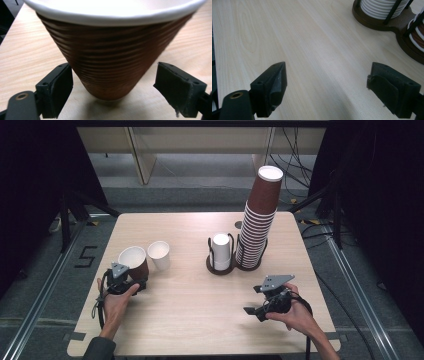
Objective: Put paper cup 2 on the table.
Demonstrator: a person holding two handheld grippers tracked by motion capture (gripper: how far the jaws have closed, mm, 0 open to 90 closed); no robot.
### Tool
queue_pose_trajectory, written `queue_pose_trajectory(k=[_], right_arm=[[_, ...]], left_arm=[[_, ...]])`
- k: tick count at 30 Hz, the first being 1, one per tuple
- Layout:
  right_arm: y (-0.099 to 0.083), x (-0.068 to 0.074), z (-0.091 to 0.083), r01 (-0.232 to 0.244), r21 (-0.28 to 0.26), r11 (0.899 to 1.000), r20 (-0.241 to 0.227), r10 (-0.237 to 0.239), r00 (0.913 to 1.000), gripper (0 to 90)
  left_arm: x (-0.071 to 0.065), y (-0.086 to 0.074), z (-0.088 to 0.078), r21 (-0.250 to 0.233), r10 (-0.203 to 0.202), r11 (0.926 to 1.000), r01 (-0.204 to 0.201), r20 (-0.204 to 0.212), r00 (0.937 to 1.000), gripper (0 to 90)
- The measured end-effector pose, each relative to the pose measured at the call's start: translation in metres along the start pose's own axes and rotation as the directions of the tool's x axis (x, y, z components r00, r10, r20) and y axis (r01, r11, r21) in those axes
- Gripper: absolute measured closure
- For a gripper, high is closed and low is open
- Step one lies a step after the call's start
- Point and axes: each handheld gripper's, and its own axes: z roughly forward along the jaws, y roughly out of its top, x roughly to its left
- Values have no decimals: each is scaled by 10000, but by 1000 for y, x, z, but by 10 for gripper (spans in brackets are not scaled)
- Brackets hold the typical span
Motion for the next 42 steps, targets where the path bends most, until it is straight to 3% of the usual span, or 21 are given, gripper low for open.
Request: queue_pose_trajectory(k=[6,10,18,24,30,34,38,42], right_arm=[[-1,0,-1,17,-33,10000,27,-17,10000,160],[-2,-1,-3,-35,-71,10000,101,36,9999,160],[-5,-2,-6,-103,-119,9999,152,105,9998,160],[-6,-3,-6,-93,-118,9999,140,95,9999,160],[-7,-3,-6,-175,-113,9998,138,176,9997,160],[-8,-2,-7,-219,-135,9997,168,221,9996,160],[-9,-2,-7,-209,-126,9997,184,212,9996,160],[-9,-2,-7,-155,-131,9998,137,157,9998,160]], left_arm=[[-7,2,-10,267,165,9995,-166,38,9999,147],[-13,-3,-19,208,-271,9994,268,173,9995,148],[-34,-4,-42,-256,-172,9995,184,431,9989,147],[-52,-6,-52,-571,-40,9983,100,1041,9946,148],[-70,-9,-60,-654,182,9978,-97,1311,9912,148],[-80,-11,-64,-719,396,9970,-286,1559,9870,148],[-91,-15,-67,-768,594,9961,-442,2090,9761,149],[-101,-18,-70,-822,848,9943,-676,2295,9696,150]])
